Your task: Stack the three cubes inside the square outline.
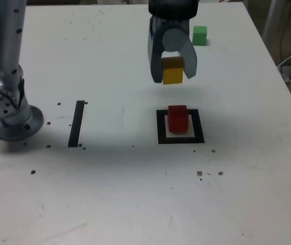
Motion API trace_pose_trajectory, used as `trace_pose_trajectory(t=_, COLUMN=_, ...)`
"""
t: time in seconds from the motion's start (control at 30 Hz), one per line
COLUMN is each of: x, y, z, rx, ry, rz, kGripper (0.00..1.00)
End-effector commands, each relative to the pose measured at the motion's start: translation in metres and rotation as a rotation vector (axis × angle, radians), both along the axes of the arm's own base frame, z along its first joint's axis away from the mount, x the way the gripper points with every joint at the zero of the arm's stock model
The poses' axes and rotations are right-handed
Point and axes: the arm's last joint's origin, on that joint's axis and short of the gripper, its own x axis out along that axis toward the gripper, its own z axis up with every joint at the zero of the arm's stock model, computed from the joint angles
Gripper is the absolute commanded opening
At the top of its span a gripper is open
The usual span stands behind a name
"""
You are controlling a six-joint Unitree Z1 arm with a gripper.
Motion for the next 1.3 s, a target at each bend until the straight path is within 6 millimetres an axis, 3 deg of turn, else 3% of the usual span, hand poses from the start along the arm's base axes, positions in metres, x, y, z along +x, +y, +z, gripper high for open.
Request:
trace_pose_trajectory(t=0.0, x=-0.001, y=-0.007, z=-0.002, rx=-0.002, ry=-0.007, rz=-0.011, kGripper=0.28)
trace_pose_trajectory(t=0.5, x=0.006, y=-0.041, z=-0.021, rx=-0.021, ry=-0.004, rz=-0.072, kGripper=0.28)
trace_pose_trajectory(t=1.27, x=0.015, y=-0.045, z=-0.046, rx=-0.031, ry=0.003, rz=-0.078, kGripper=0.28)
